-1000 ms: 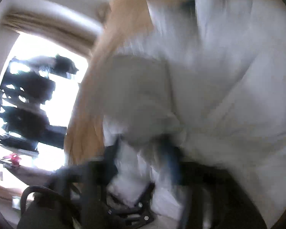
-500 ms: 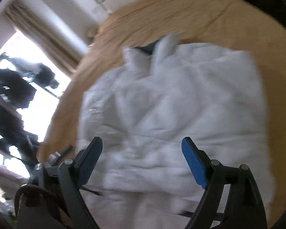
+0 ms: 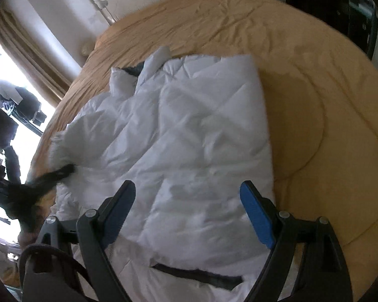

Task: Fold large clothes

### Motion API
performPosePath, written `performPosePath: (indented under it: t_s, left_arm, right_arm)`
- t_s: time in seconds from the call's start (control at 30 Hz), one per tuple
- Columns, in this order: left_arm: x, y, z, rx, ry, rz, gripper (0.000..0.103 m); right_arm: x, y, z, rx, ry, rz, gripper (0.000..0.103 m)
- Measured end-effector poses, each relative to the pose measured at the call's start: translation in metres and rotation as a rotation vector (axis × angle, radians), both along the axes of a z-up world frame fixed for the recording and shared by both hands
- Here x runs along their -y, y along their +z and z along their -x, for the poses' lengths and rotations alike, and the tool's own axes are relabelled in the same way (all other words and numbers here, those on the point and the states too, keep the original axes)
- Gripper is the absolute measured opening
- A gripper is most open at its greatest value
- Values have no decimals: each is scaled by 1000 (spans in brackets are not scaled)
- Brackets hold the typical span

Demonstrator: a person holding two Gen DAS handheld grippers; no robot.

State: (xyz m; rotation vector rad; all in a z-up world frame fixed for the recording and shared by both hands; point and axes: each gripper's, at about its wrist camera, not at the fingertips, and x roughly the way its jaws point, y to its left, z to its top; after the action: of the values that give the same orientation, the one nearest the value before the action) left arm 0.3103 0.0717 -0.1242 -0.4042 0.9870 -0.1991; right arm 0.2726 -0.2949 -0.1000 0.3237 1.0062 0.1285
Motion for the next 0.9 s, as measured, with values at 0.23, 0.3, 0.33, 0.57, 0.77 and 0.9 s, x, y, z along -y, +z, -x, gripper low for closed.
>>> performPosePath:
  t_s: [0.23,0.3,0.33,0.57,0.77,0.9]
  left_arm:
    - [-17,-48,-3,-185,34,-44,24]
    - [-17,-61,-1,-181,38,-41,25]
    - [-19,-64,1,-169,42,-31,25]
    - [-30,-69,4,-160,45,14,26]
    - [-18,-60,5,-137,40,-88,28]
    - [-32,-31,18,-29,93,-167,56]
  right_arm:
    - [-20,4,-49,24,9,57,58]
    - [-23,-8,-74,-10,-2,35,57]
    - [-24,-15,-87,-31,-16,61,57]
    - [13,-67,-161,-150,-173,194,56]
    - [29,-21,-155,-38,-218,245,22]
    - [10,8,-89,26,-83,178,23]
